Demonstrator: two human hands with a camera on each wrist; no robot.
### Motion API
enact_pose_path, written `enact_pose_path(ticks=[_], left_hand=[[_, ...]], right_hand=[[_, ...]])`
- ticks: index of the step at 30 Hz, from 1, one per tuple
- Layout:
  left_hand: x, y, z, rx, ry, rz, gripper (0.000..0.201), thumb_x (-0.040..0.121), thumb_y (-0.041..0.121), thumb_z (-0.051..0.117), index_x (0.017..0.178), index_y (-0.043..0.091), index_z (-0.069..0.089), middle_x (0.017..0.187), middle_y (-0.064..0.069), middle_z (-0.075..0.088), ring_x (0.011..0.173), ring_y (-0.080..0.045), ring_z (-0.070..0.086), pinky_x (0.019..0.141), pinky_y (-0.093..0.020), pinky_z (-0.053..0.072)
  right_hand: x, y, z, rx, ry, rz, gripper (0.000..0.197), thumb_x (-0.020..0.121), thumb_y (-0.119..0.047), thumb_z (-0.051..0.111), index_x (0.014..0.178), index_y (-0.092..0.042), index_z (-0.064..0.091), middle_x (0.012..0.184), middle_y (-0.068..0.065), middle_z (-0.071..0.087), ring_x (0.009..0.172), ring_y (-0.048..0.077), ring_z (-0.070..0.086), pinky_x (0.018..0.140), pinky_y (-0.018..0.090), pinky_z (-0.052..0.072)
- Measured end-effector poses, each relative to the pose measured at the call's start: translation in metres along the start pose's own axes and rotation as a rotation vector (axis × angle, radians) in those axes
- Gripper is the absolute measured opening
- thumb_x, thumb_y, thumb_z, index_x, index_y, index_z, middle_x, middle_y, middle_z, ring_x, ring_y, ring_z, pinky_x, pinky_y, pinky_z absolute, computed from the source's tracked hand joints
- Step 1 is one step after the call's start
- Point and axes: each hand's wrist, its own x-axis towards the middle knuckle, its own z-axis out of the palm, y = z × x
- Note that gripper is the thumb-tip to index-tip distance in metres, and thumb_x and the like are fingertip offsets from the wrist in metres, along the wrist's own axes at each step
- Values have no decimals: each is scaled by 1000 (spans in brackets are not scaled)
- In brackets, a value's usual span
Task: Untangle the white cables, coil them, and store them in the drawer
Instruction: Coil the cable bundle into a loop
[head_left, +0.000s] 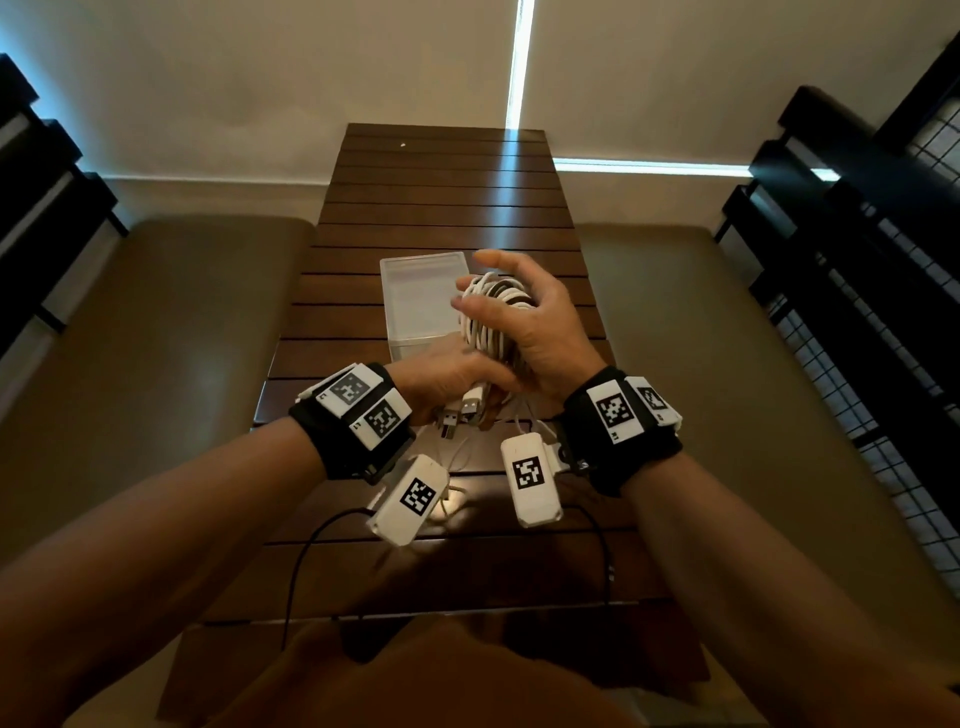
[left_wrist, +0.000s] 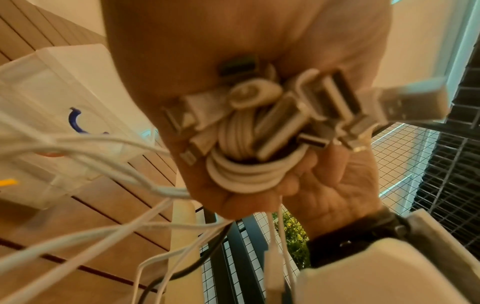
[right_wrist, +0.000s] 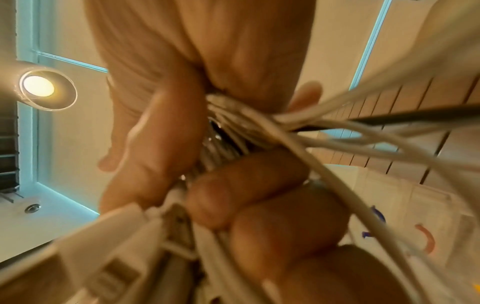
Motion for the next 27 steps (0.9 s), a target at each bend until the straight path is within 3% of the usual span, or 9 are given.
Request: enact_pose_path(ticks=[4, 6, 8, 12, 14, 16, 21, 24, 27], left_hand=[[0, 8, 7, 35, 13, 52, 20, 78, -16, 56, 87, 0, 61, 61, -5, 64, 52, -15, 62, 47, -27, 50], [2, 9, 9, 20, 25, 65, 15, 77, -14, 57, 87, -4, 61, 64, -10, 63, 54, -23, 58, 51, -31, 49], [1, 8, 8, 6, 20, 42, 11, 79, -11, 57, 88, -7, 62, 65, -14, 61, 56, -29, 55, 53, -33, 48], [-1, 9, 3, 77, -93, -53, 9, 84, -1, 58, 88, -7, 63, 62, -14, 58, 52, -24, 54, 51, -30, 48], [-2, 13, 1, 120, -165, -51, 13, 87, 1, 56, 76, -2, 63, 57, -9, 57, 49, -20, 55, 52, -28, 48], [0, 16, -2, 186, -222, -24, 21, 88, 2, 55, 67, 1, 61, 54, -5, 56, 47, -17, 55, 53, -27, 48], [6, 19, -3, 256, -418, 4, 22, 77, 17, 65, 59, 5, 59, 53, -4, 57, 47, -16, 56, 52, -21, 48], [10, 15, -4, 221, -516, -17, 30, 68, 23, 78, 66, -2, 63, 56, -11, 61, 46, -16, 60, 48, -21, 50], [8, 7, -5, 226, -453, -69, 16, 72, 10, 71, 68, -2, 62, 54, -5, 62, 45, -13, 59, 47, -19, 50]], right_hand=[[-3, -10, 4, -76, 47, -80, 22, 77, -3, 75, 89, -17, 62, 94, 9, 62, 83, 21, 63, 75, 42, 60], [-2, -12, 6, -116, 77, -127, 23, 78, -1, 73, 81, -19, 58, 87, 8, 59, 75, 18, 61, 67, 35, 58], [0, -12, 7, -140, 68, -146, 22, 78, -3, 73, 80, -19, 57, 83, 9, 58, 73, 20, 60, 65, 36, 57], [-1, -14, -1, -139, -56, -71, 16, 80, -13, 76, 84, -19, 62, 90, 11, 63, 84, 31, 66, 77, 51, 57], [0, -17, -3, -130, -111, -91, 13, 79, -9, 76, 84, -18, 68, 104, 15, 68, 101, 33, 66, 87, 56, 54], [-1, -18, -1, 12, -128, -91, 11, 80, 0, 71, 78, -10, 68, 110, 17, 67, 107, 35, 65, 92, 55, 52], [-4, -21, 0, 121, -117, -110, 26, 81, 1, 69, 98, -17, 64, 80, 5, 61, 71, 25, 63, 70, 42, 54], [-6, -19, 7, 106, -86, -114, 21, 79, 1, 72, 79, -16, 60, 69, 3, 57, 56, 20, 57, 58, 34, 52], [-7, -13, 13, 91, -33, -116, 25, 80, -2, 73, 74, -14, 52, 60, 3, 51, 48, 19, 51, 52, 32, 49]])
